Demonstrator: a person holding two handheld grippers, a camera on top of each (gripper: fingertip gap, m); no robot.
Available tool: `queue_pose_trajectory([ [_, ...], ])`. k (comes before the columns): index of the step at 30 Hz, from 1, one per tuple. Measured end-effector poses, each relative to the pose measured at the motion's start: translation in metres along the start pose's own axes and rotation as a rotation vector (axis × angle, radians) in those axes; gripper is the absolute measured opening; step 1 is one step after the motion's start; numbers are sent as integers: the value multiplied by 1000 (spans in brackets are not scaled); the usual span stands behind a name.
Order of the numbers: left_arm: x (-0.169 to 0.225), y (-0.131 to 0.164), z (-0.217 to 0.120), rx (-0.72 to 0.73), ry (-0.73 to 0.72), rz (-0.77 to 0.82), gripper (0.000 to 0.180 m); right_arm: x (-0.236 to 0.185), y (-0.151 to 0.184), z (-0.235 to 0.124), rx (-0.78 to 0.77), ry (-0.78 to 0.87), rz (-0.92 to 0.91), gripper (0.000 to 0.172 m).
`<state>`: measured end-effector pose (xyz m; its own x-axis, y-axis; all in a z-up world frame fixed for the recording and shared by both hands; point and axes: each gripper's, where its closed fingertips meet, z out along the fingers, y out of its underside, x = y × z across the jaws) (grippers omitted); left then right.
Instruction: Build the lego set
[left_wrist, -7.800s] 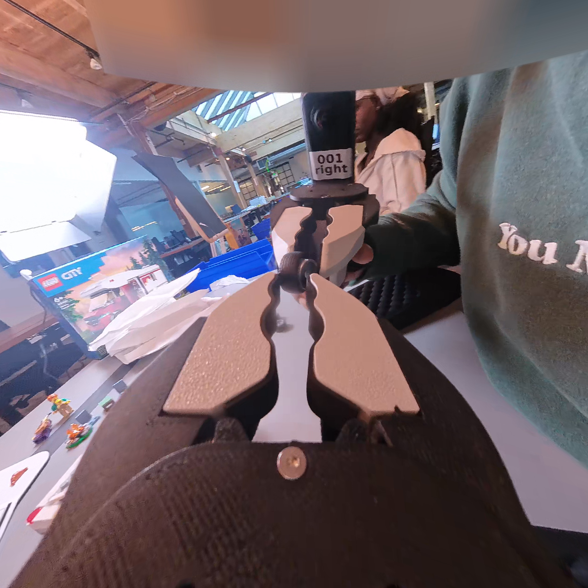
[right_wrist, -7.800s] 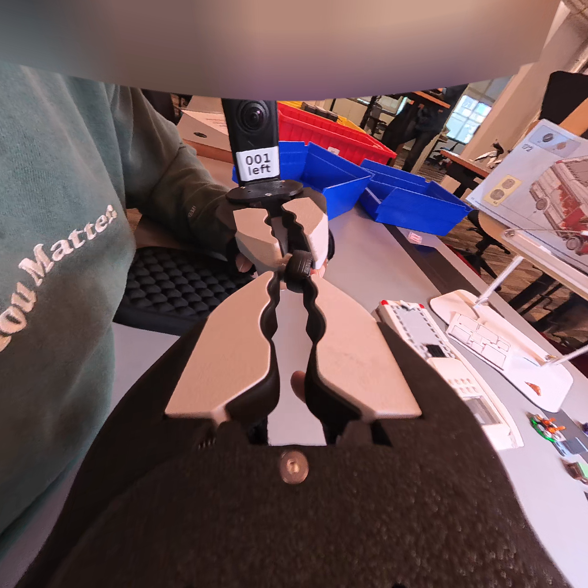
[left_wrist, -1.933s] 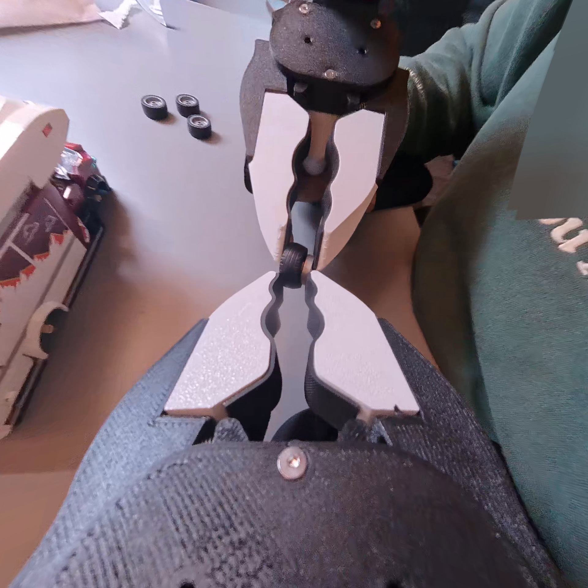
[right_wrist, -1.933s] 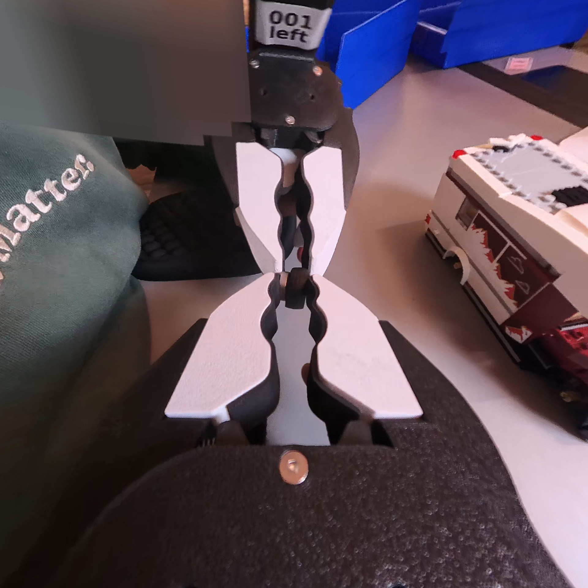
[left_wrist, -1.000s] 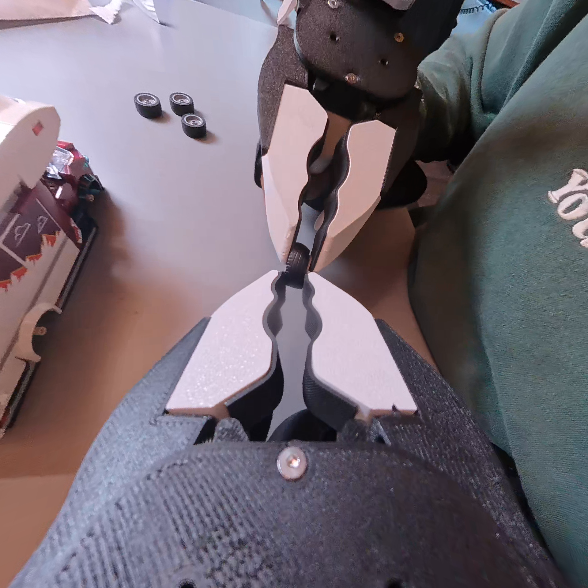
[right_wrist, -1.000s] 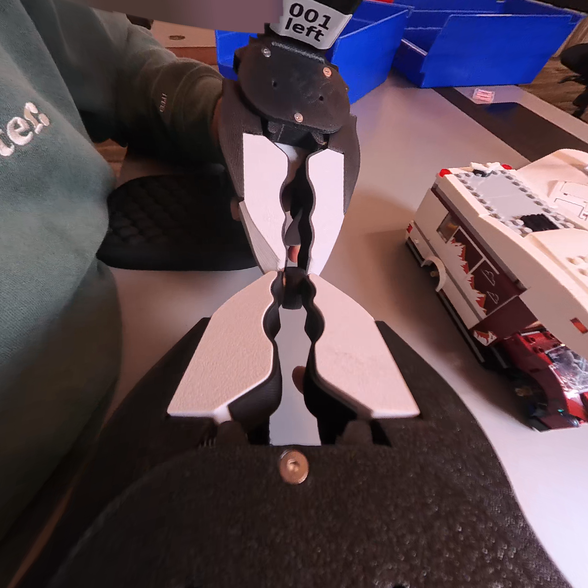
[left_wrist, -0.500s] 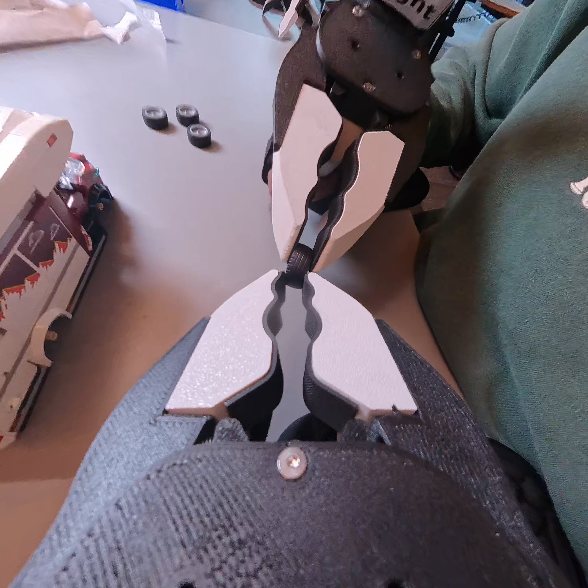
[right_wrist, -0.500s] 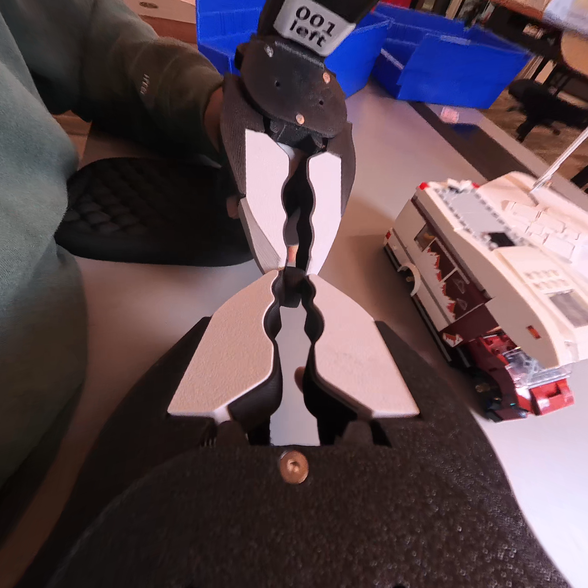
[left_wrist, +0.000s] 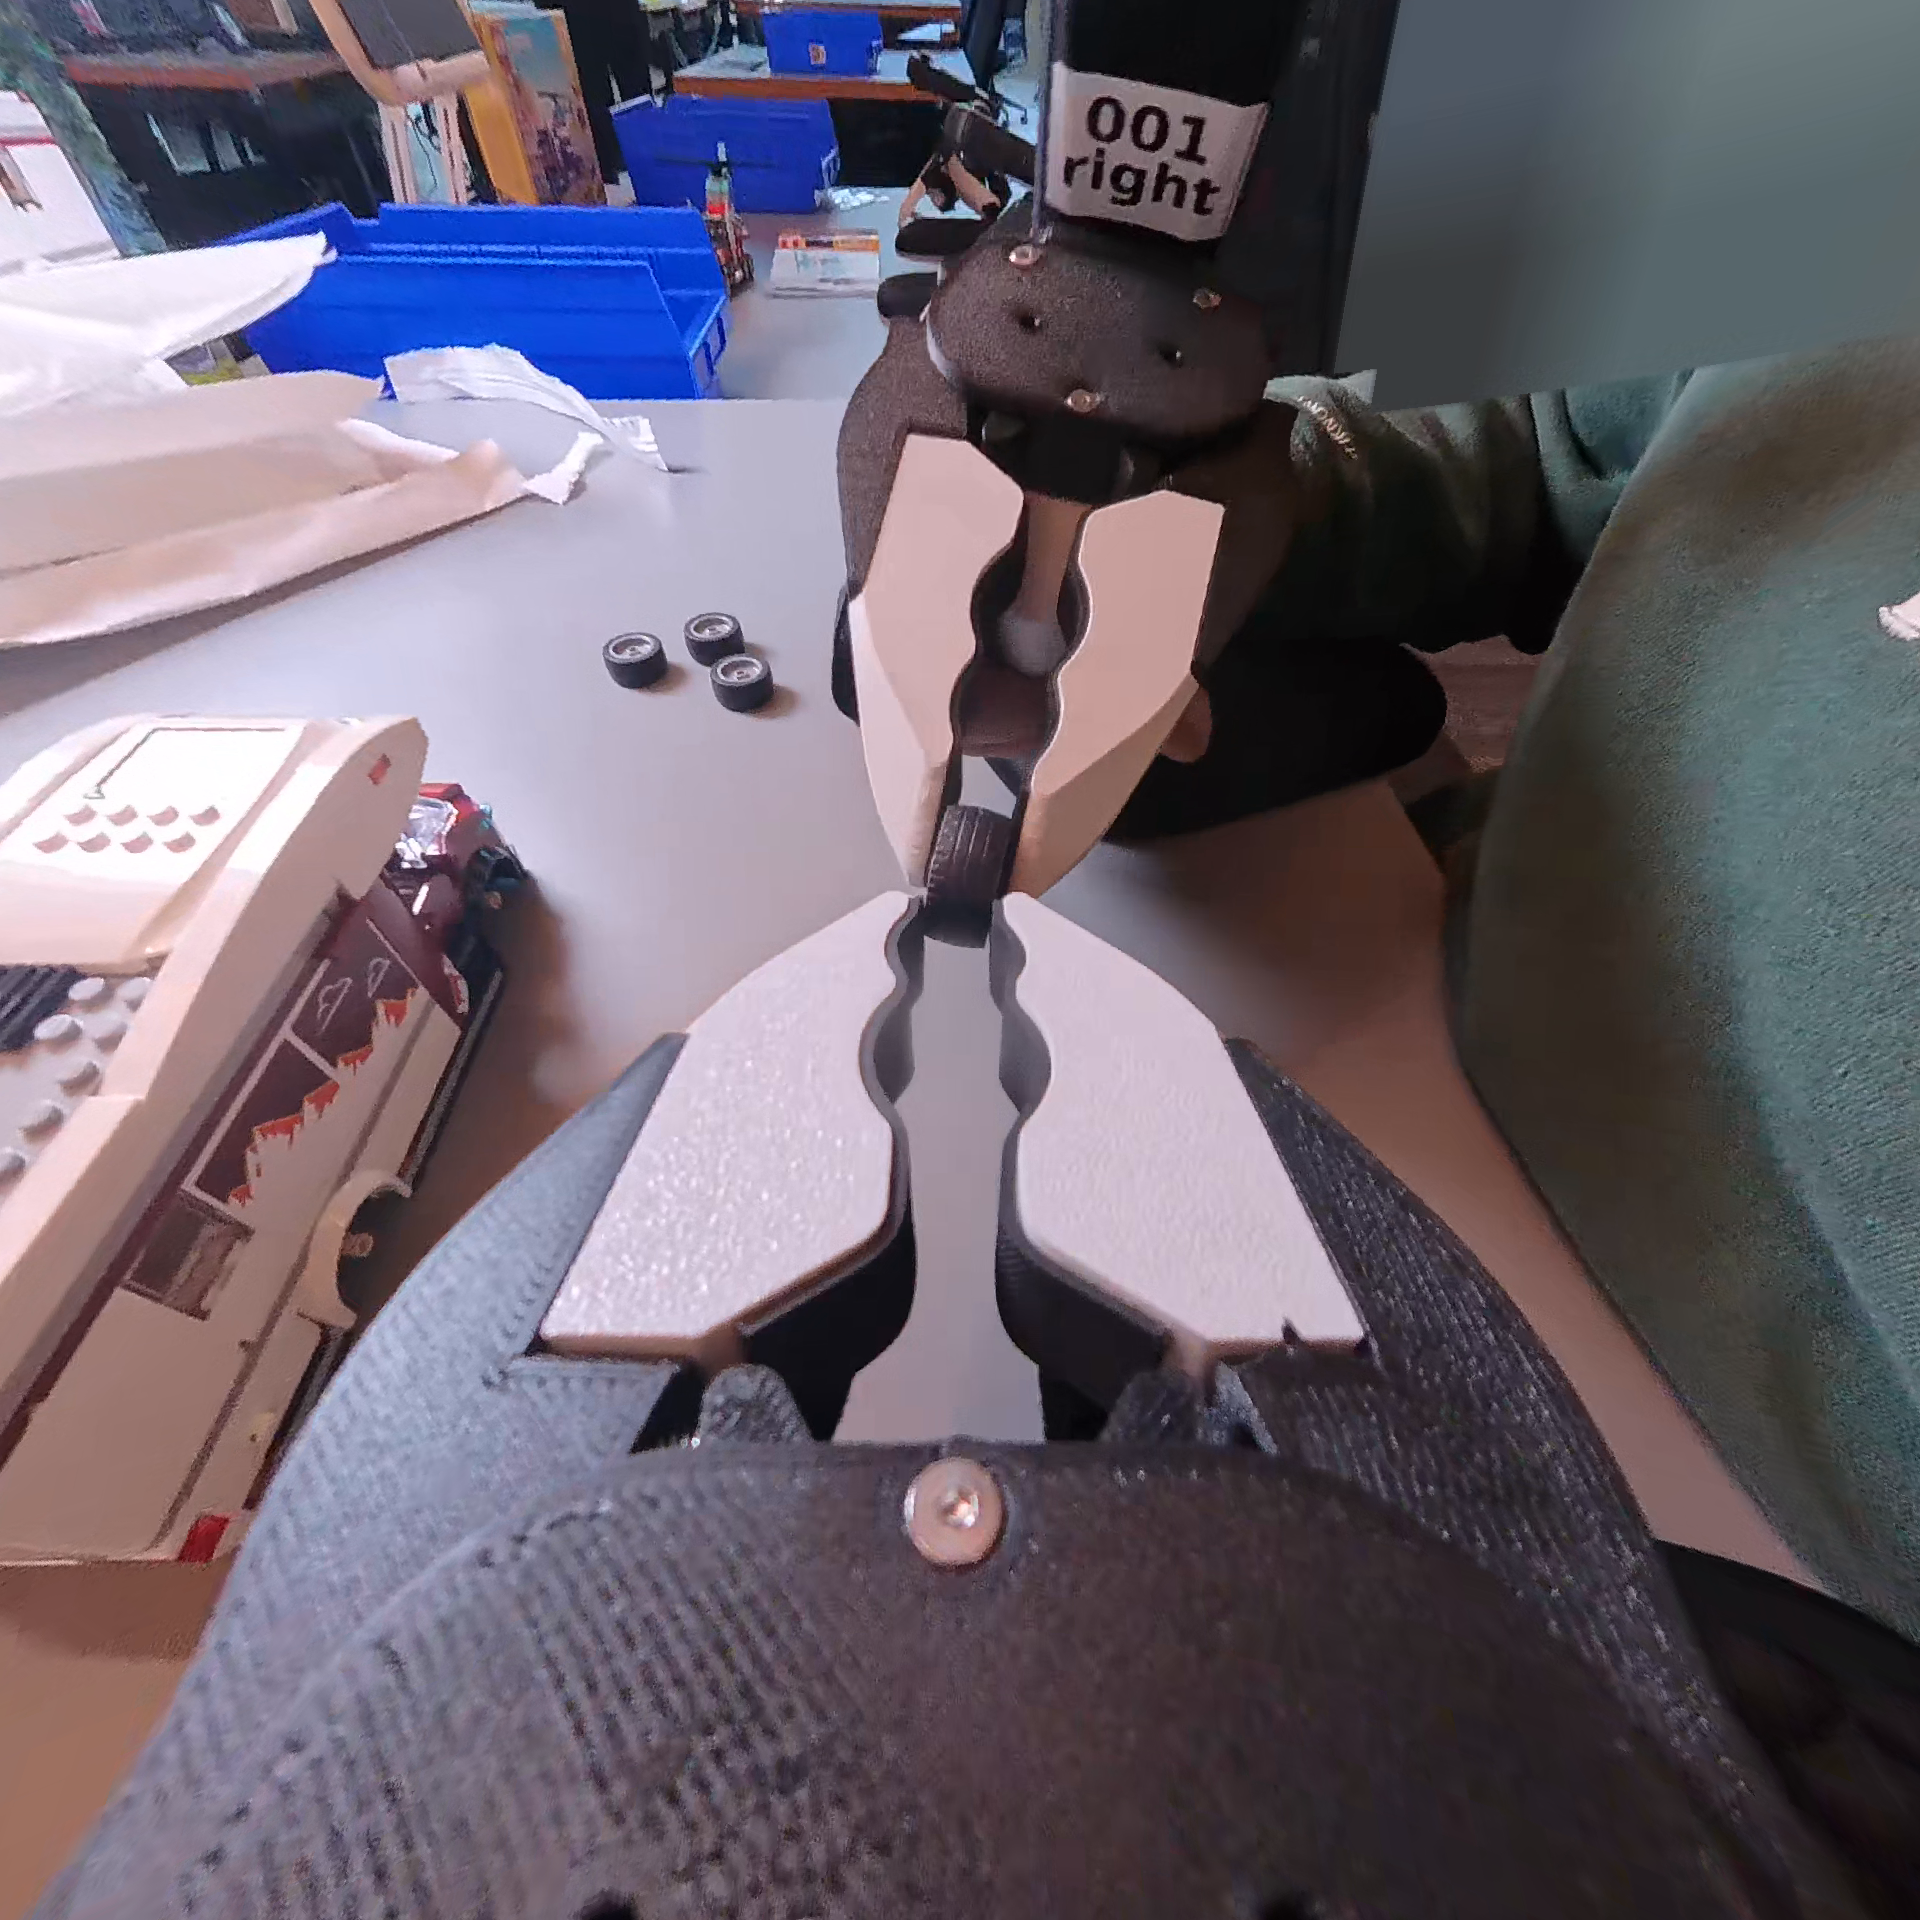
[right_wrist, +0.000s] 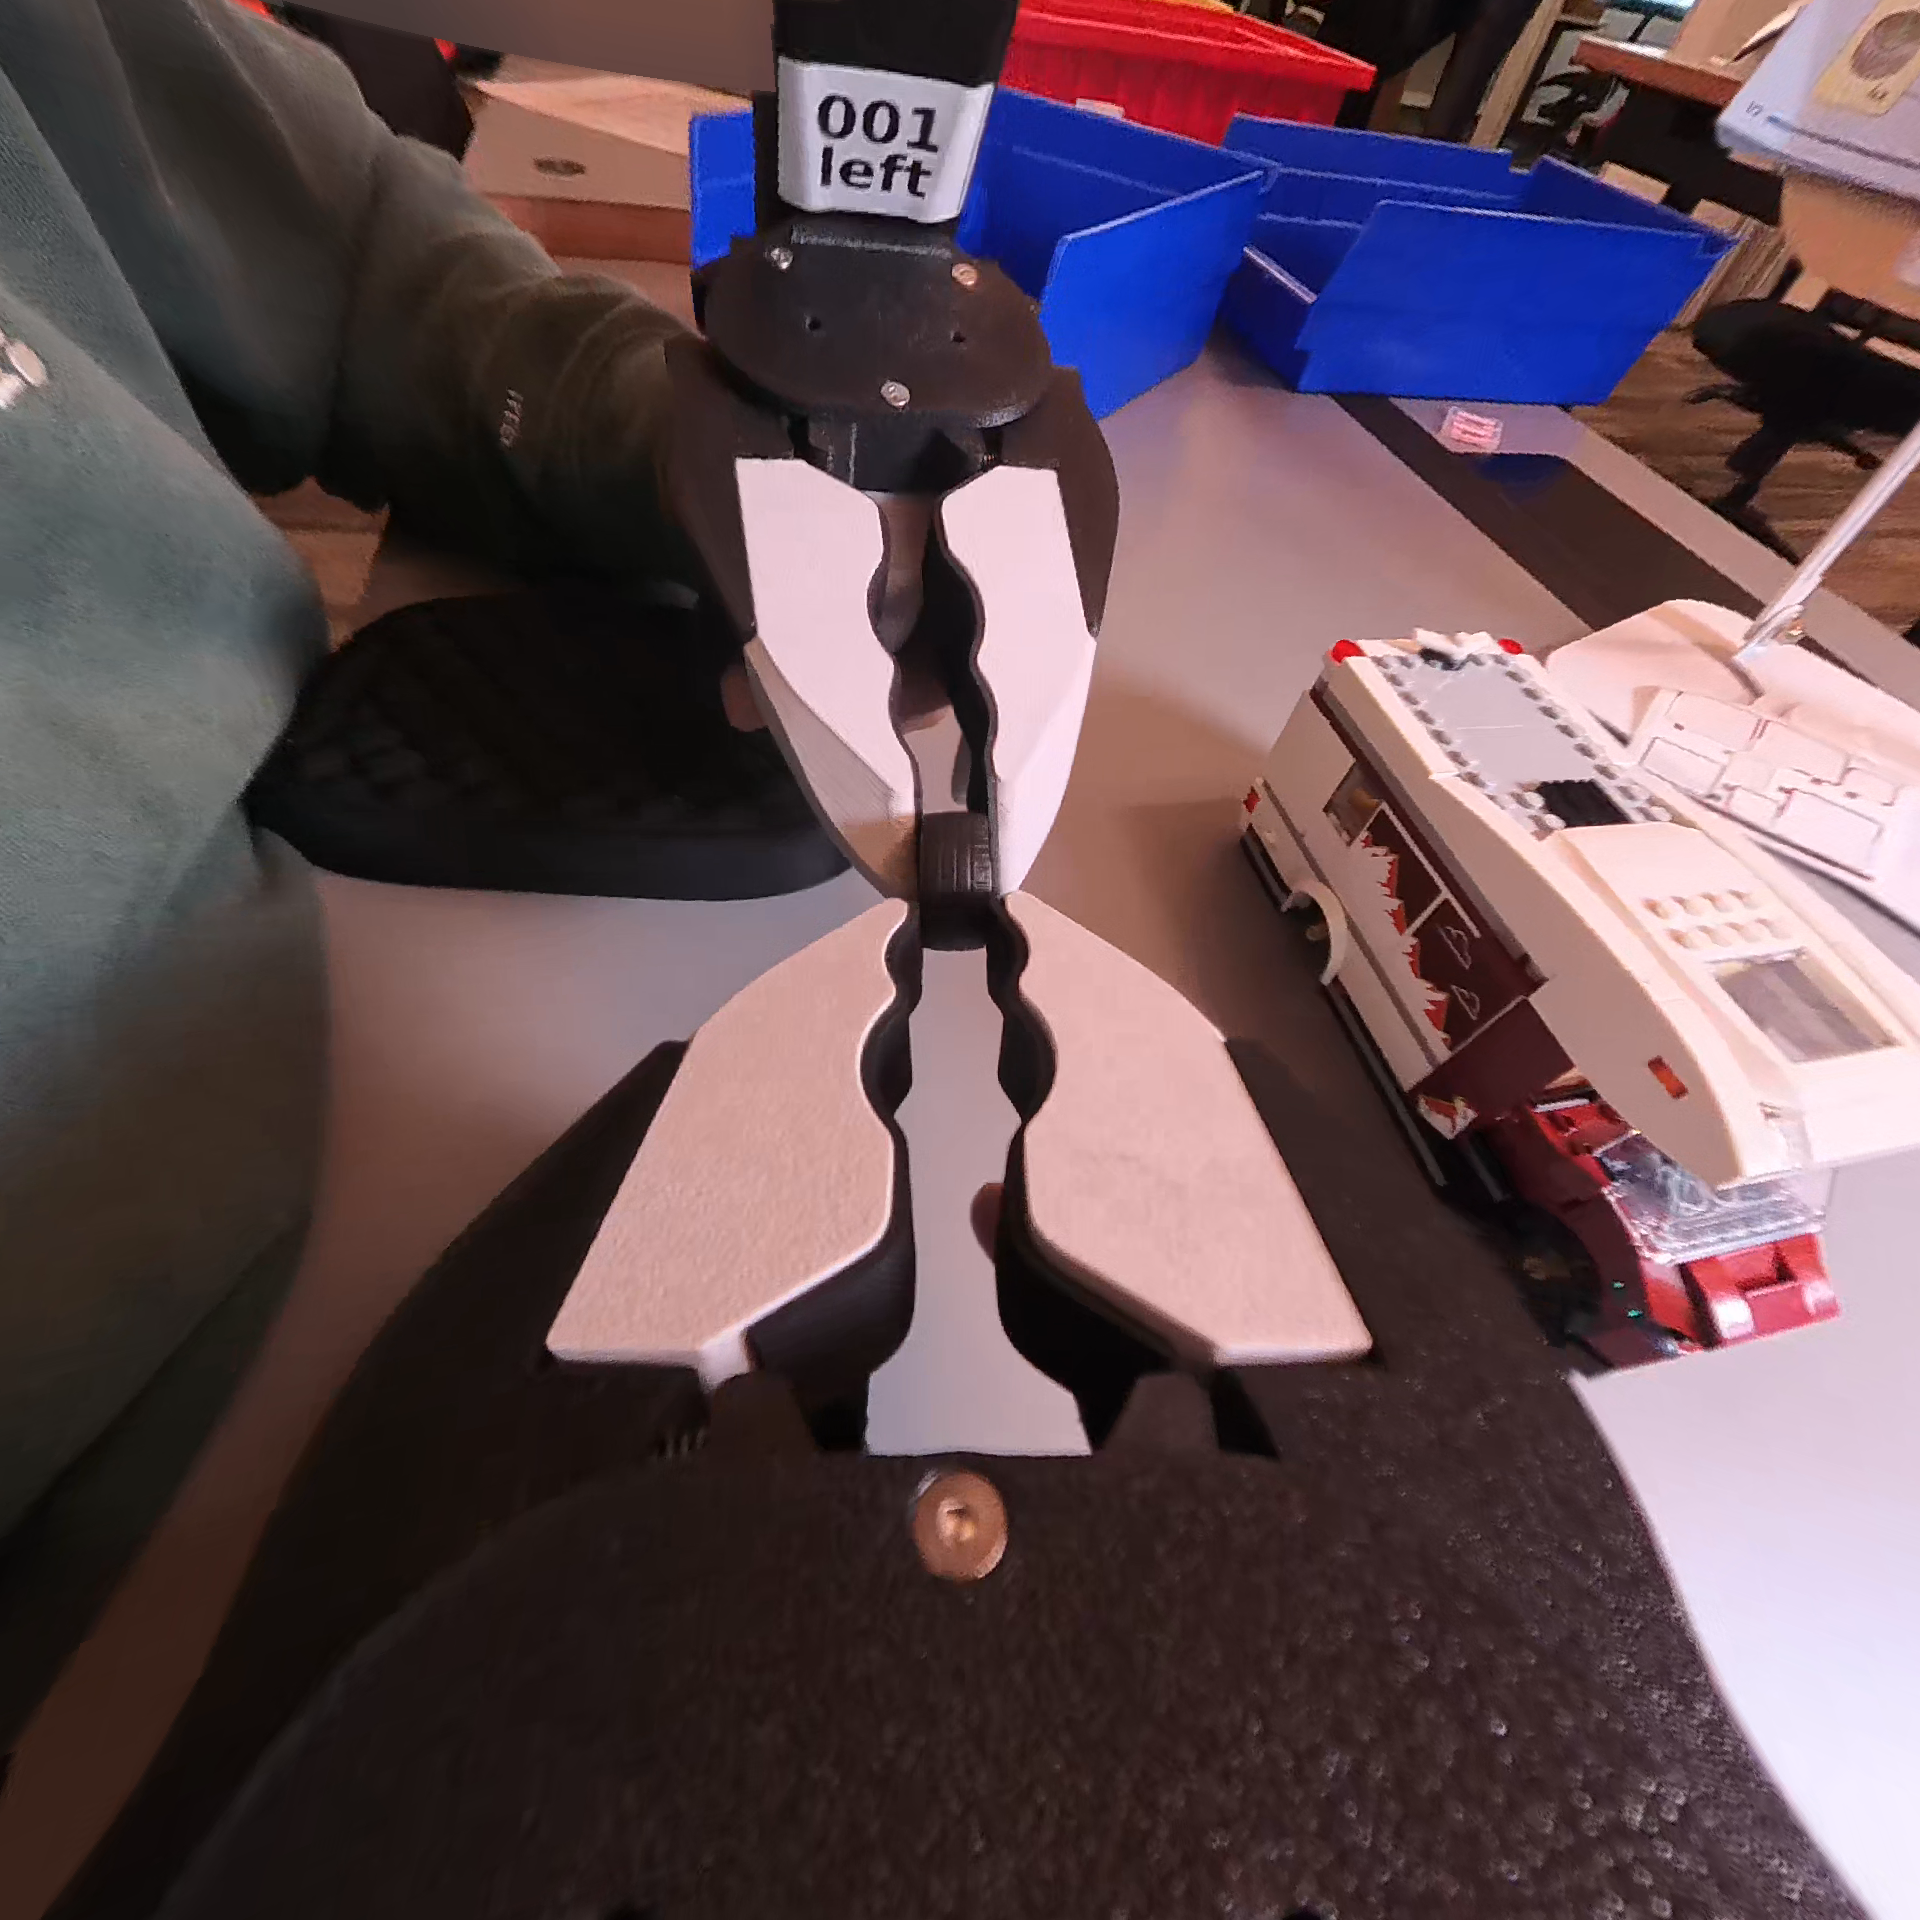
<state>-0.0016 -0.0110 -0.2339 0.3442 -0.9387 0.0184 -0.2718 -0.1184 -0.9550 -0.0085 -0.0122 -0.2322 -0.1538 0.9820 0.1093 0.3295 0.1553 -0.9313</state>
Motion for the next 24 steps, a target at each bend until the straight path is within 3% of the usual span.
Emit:
queue_pose_trajectory([
  [2, -3, -1, -1, 4, -26, 13, 20, 0, 0, -1, 6, -8, 12, 11],
  [5, 0, 1, -1, -26, -17, 16, 12, 0, 1, 0, 2, -18, 34, 11],
  [10, -5, 1, -2, -30, 19, -191, 12, 5, 0, 3, 24, -77, 307, 11],
  [14, -12, 6, -2, -28, 12, -302, 12, 11, 5, 7, 4, -35, 370, 11],
  [19, -17, 11, 0, -44, -30, -331, 11, 15, 11, 8, -30, 24, 410, 11],
  [22, -16, 13, 3, -43, -19, -370, 12, 14, 14, 7, -25, -33, 559, 11],
  [24, -14, 8, 2, -17, 63, -443, 12, 13, 9, 5, 28, -135, 737, 11],
])
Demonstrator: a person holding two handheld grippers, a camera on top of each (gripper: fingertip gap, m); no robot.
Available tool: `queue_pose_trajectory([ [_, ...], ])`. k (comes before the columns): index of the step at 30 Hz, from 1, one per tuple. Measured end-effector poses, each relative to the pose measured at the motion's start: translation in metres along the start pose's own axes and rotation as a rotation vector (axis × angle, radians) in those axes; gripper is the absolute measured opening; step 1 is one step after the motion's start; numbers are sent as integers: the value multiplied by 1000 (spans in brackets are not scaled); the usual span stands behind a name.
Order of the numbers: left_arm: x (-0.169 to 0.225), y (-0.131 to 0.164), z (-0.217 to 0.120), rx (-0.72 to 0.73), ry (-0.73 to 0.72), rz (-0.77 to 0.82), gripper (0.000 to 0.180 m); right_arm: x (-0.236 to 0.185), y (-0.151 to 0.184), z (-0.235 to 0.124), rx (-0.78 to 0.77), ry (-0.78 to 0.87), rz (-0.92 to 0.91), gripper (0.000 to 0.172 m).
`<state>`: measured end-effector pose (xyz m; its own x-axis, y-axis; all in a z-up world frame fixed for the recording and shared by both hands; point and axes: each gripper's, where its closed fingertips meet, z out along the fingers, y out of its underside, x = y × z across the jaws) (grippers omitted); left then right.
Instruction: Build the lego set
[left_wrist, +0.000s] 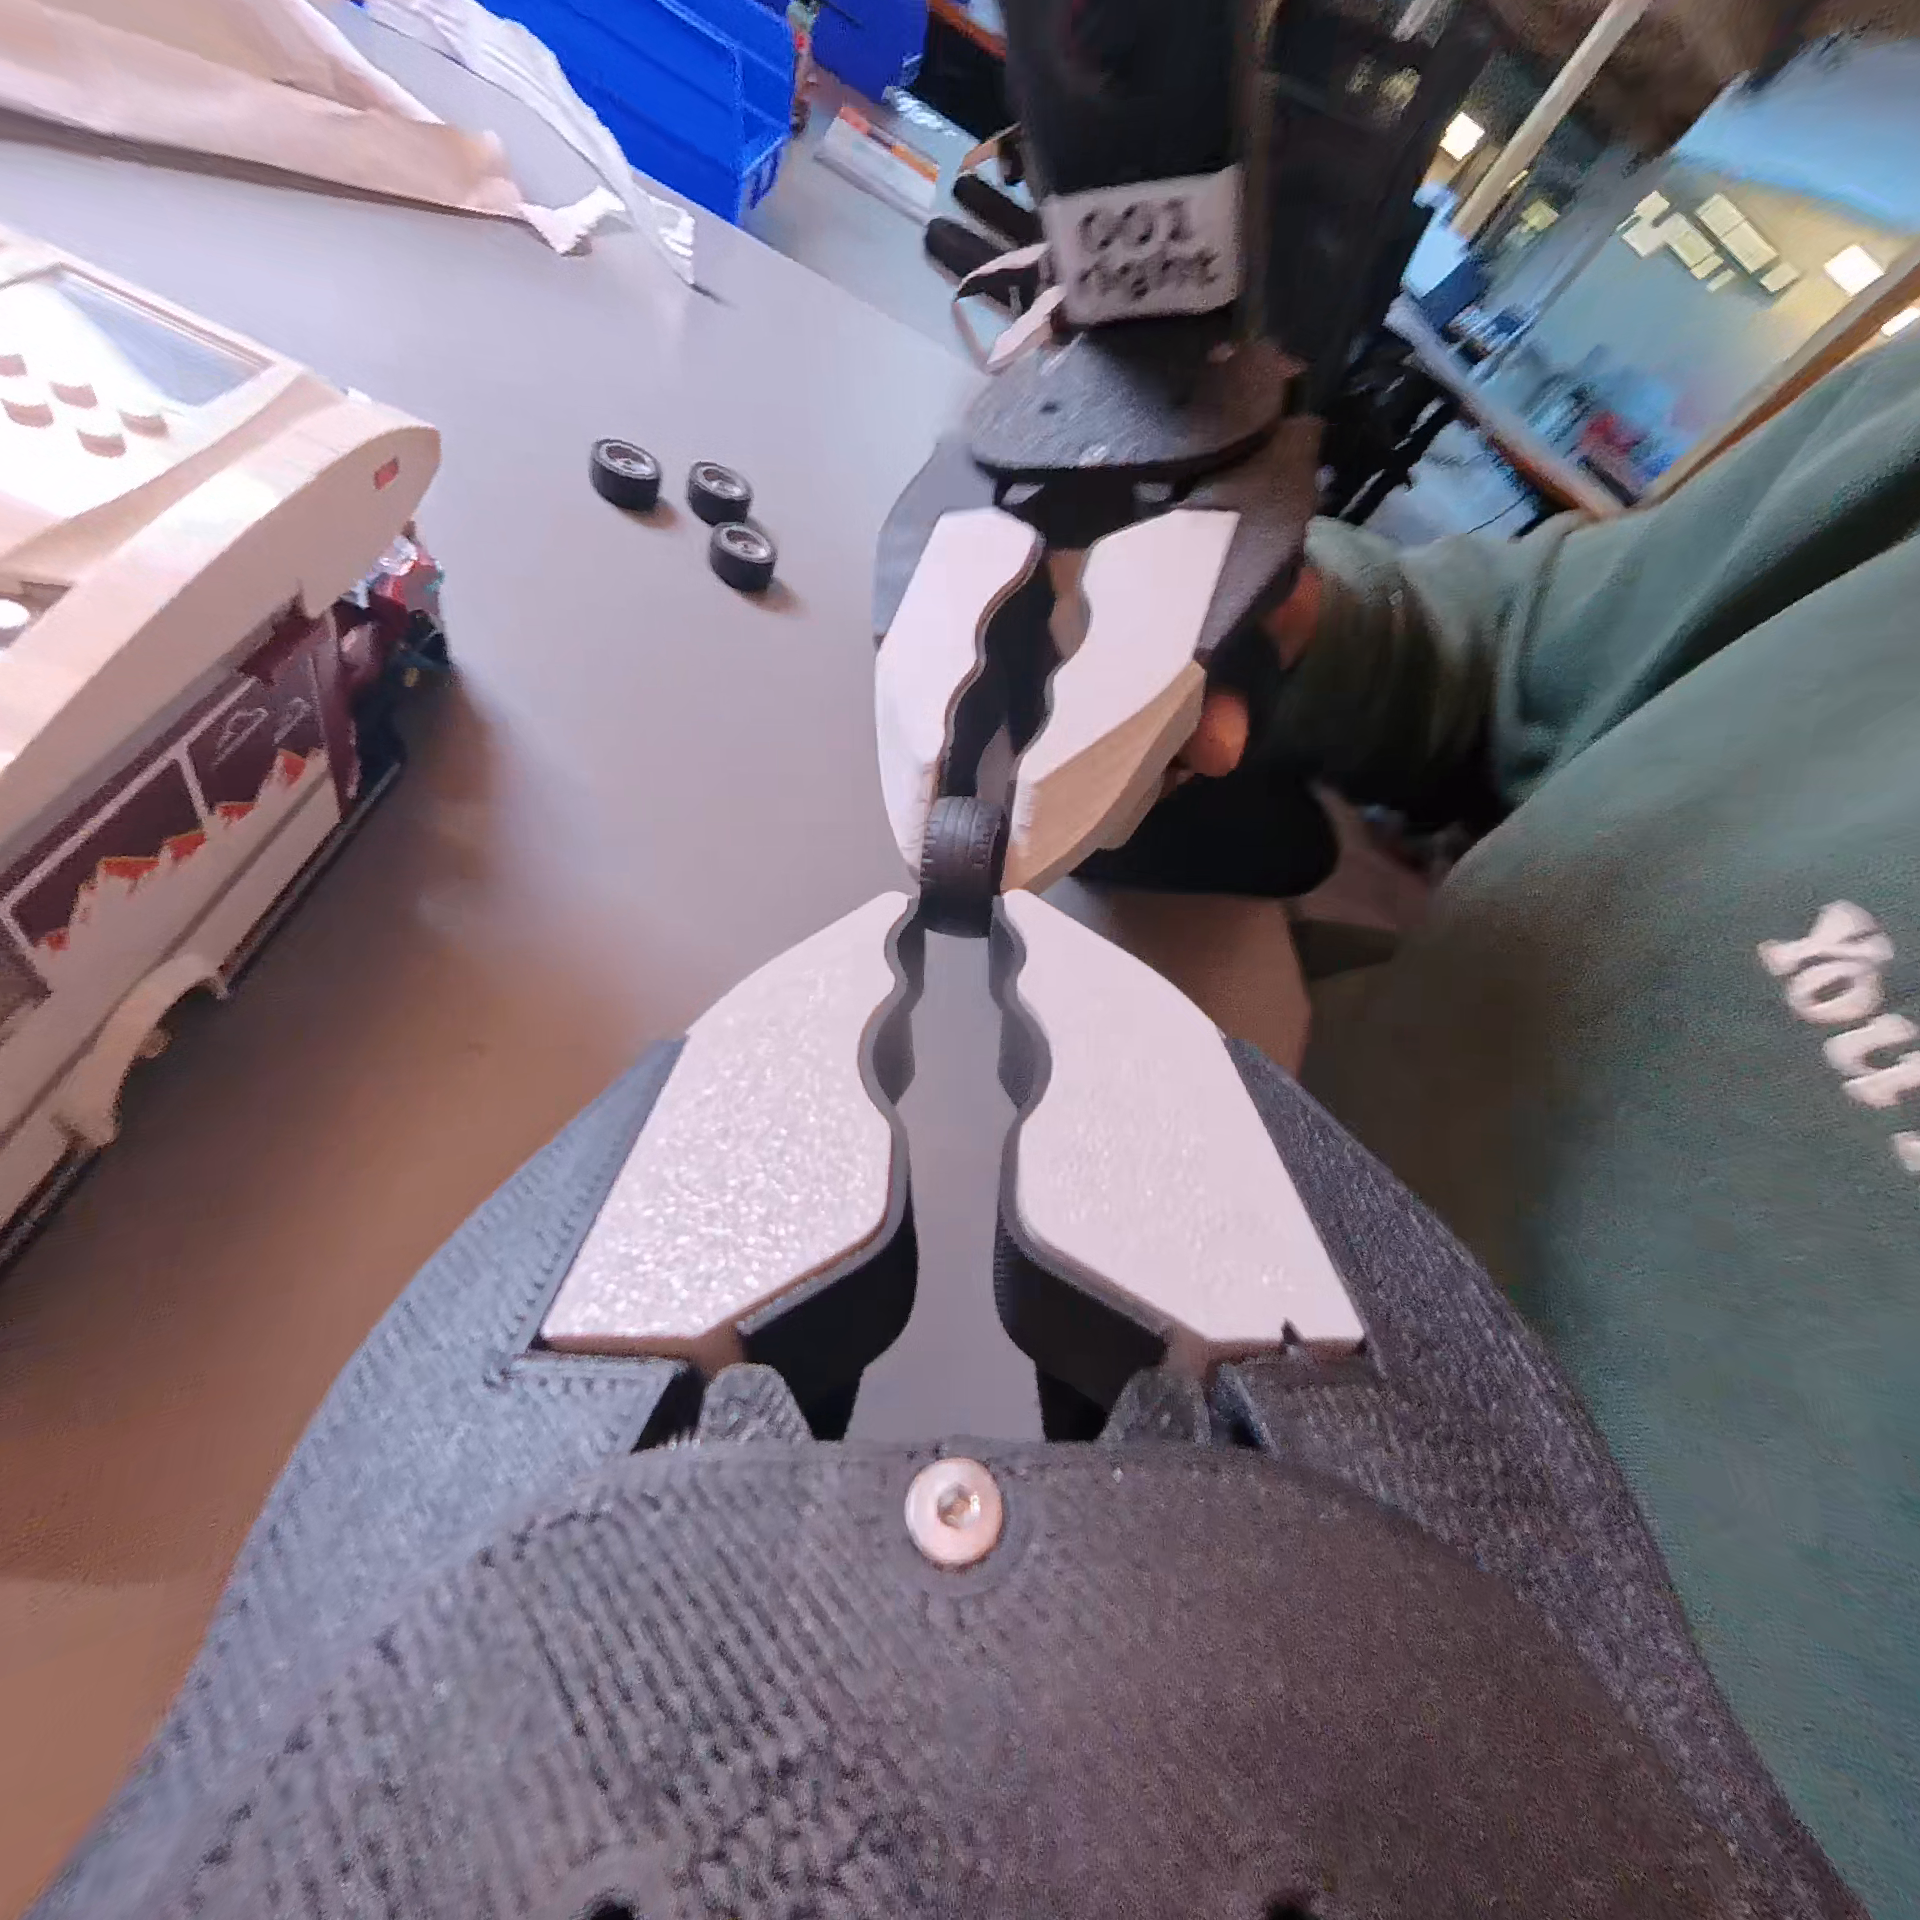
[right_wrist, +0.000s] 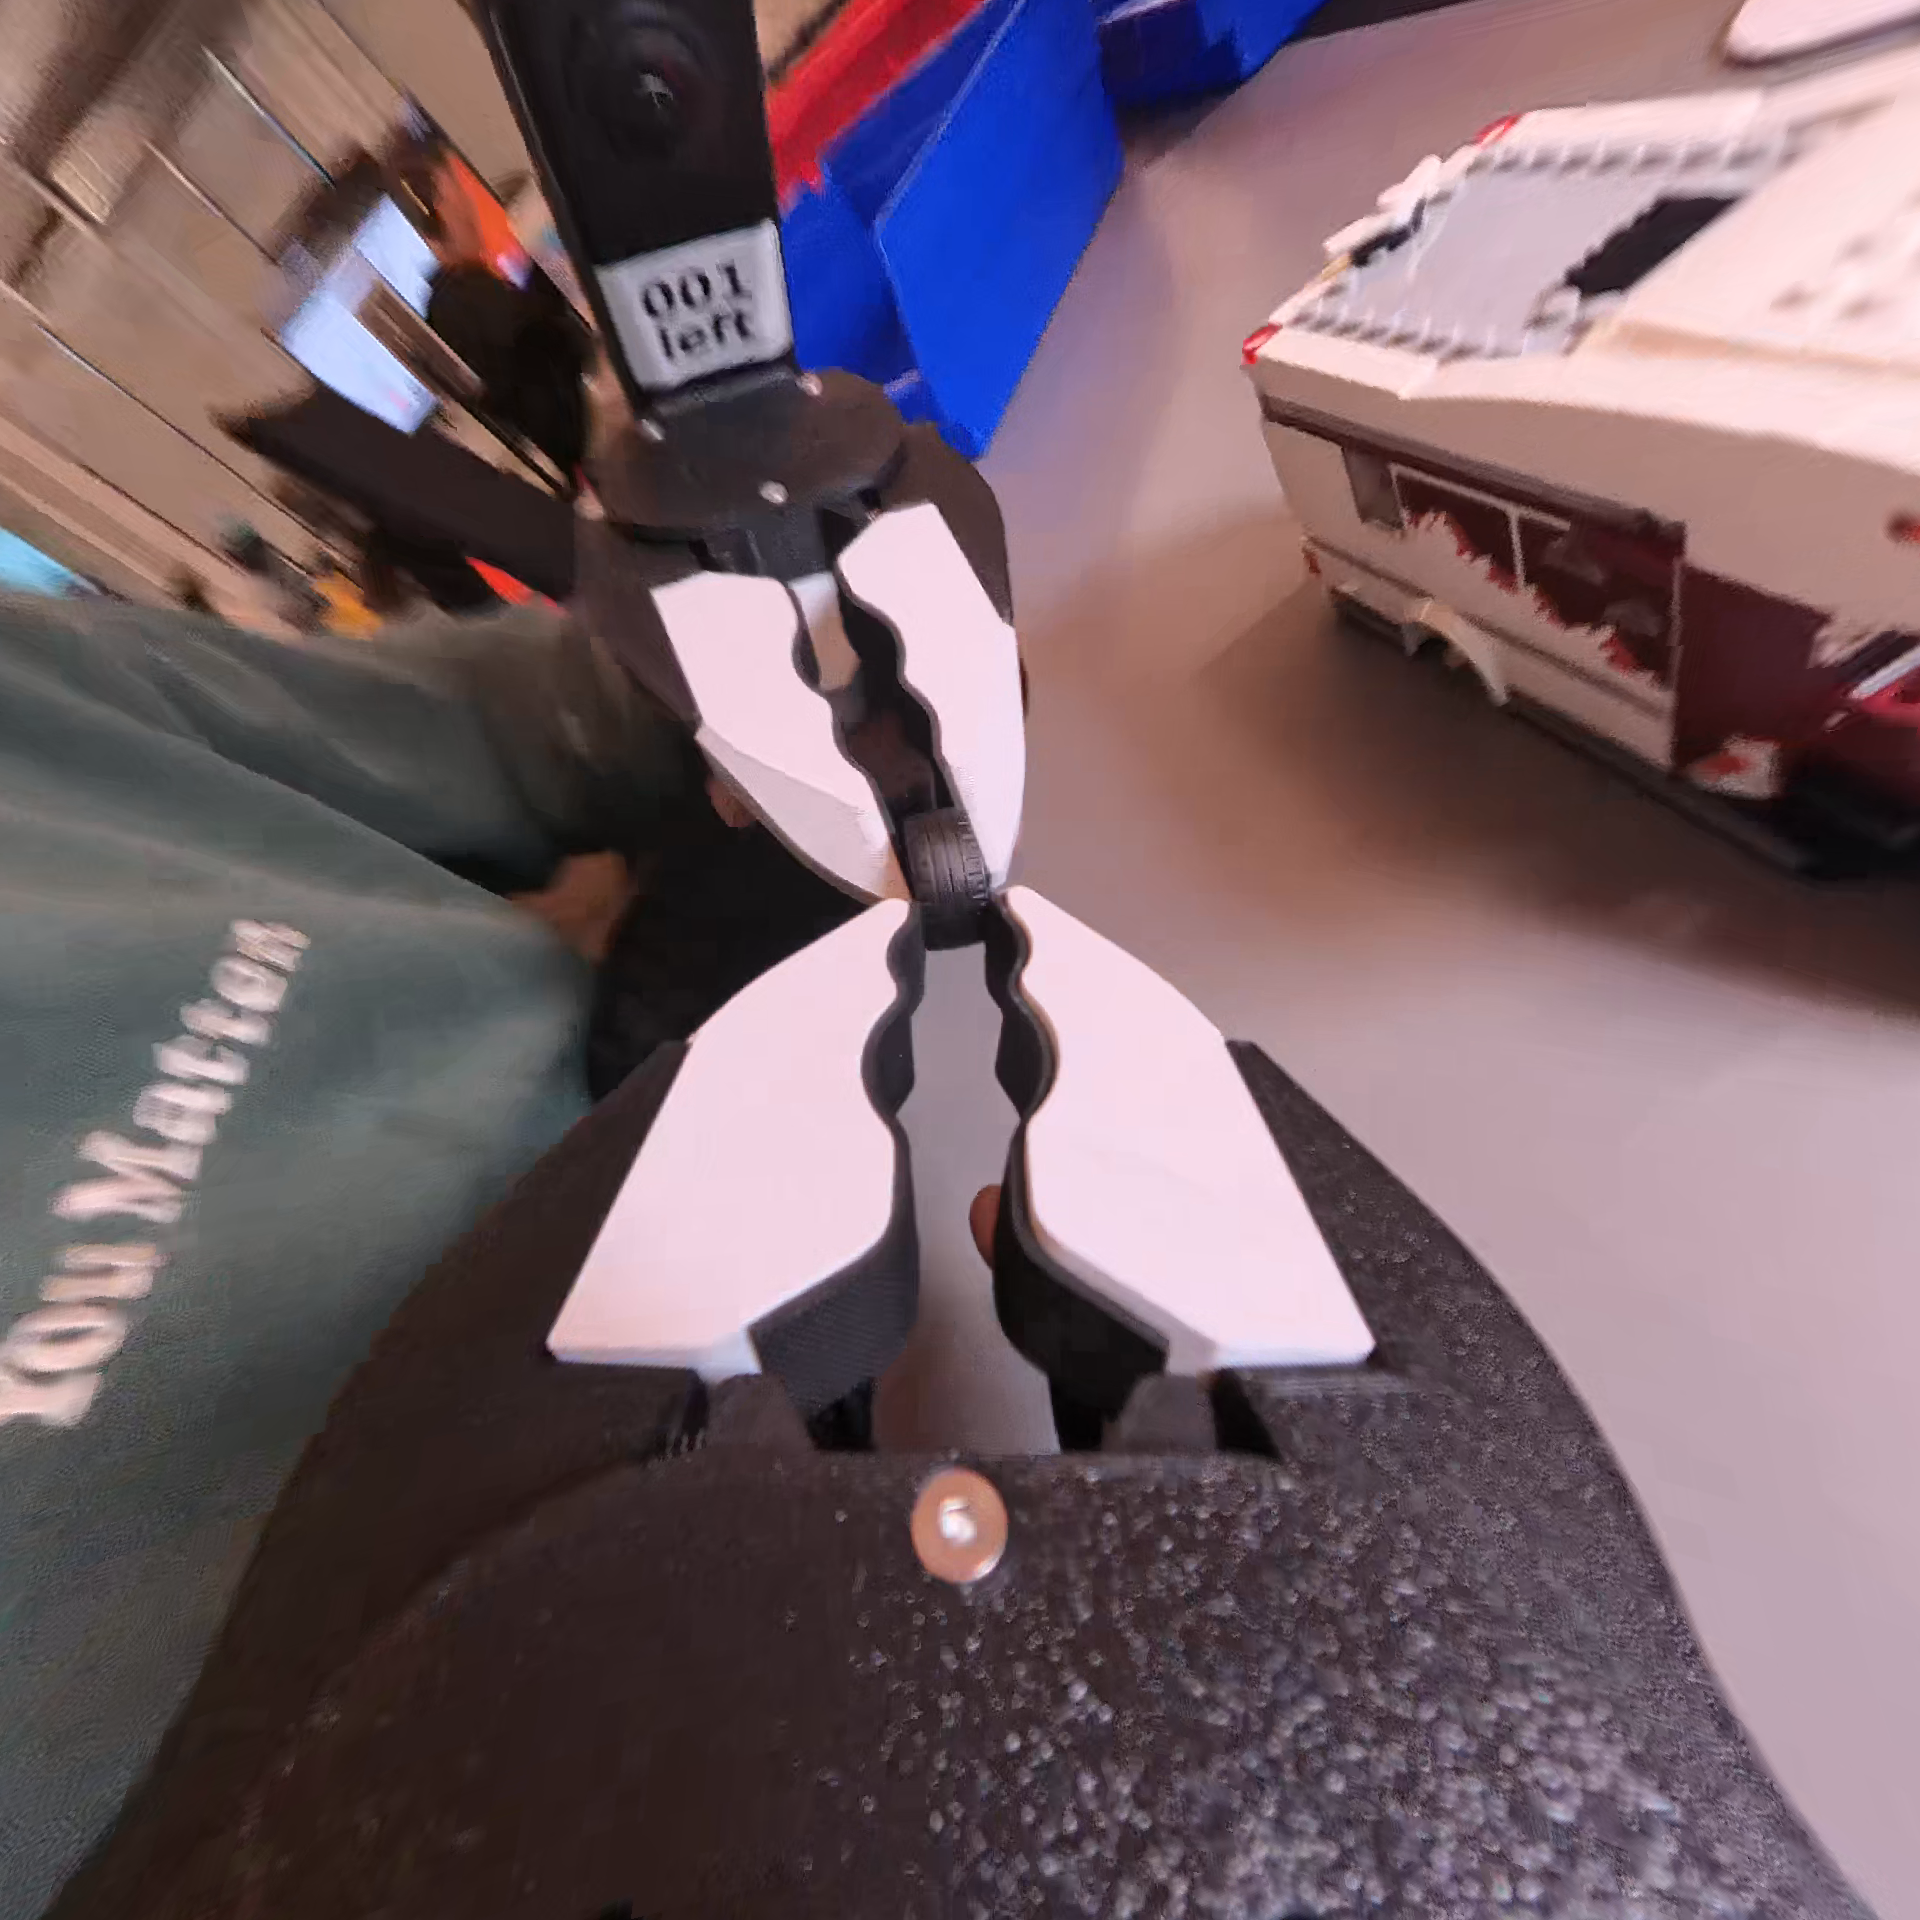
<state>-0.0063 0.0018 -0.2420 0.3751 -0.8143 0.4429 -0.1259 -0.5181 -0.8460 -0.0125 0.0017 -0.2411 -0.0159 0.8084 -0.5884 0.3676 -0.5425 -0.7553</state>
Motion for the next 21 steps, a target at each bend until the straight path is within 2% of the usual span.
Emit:
queue_pose_trajectory([
  [2, 4, -9, -3, 59, 58, -6, 17, -4, -7, -3, 46, -141, 215, 11],
  [5, 2, -7, -5, 37, -7, 130, 32, 0, -10, -8, 80, -234, 386, 11],
  [9, -3, -10, -4, 14, -144, 335, 33, -6, -10, -7, 83, -298, 463, 11],
  [13, 1, -13, -2, 5, -207, 502, 28, -11, -10, -4, 77, -339, 498, 11],
  [15, 1, -14, -1, -5, -240, 564, 24, -12, -10, -4, 77, -346, 499, 11],
  [17, 0, -11, -1, -27, -238, 545, 23, -10, -8, -3, 68, -310, 461, 11],
  [19, -1, -7, 0, -37, -209, 486, 23, -3, -4, -4, 30, -200, 310, 18],
  [21, -2, 0, 3, -71, -153, 373, 23, 5, -2, -11, -25, -52, 70, 28],
])
